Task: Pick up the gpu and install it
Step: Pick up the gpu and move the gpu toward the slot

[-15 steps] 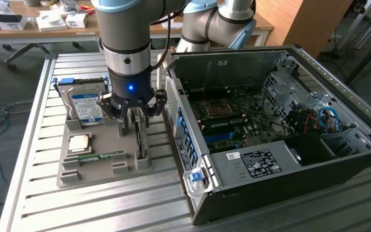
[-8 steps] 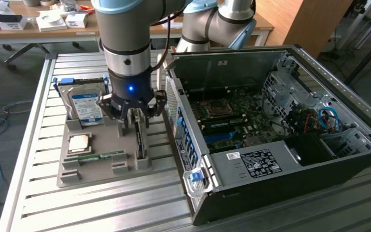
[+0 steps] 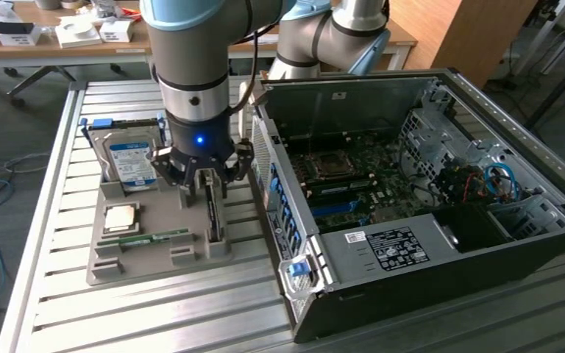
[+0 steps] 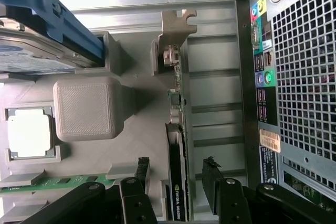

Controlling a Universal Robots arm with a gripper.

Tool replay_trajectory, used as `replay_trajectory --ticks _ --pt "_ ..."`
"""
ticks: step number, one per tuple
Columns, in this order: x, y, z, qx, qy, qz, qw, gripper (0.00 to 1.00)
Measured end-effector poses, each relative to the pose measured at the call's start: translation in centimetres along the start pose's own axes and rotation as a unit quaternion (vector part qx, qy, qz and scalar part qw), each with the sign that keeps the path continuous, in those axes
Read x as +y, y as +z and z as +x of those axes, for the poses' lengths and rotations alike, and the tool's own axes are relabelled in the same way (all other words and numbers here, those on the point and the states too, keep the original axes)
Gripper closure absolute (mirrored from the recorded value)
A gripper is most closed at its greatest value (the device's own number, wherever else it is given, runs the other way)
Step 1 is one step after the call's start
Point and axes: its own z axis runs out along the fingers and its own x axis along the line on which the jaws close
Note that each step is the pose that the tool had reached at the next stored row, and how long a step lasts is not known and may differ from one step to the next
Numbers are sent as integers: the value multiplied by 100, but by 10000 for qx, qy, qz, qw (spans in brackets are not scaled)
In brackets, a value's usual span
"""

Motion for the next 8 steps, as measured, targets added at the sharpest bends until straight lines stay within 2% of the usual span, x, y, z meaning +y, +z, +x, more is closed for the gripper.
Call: replay_trajectory --ticks 8 --pt "-4 87 2 0 0 0 10000 47"
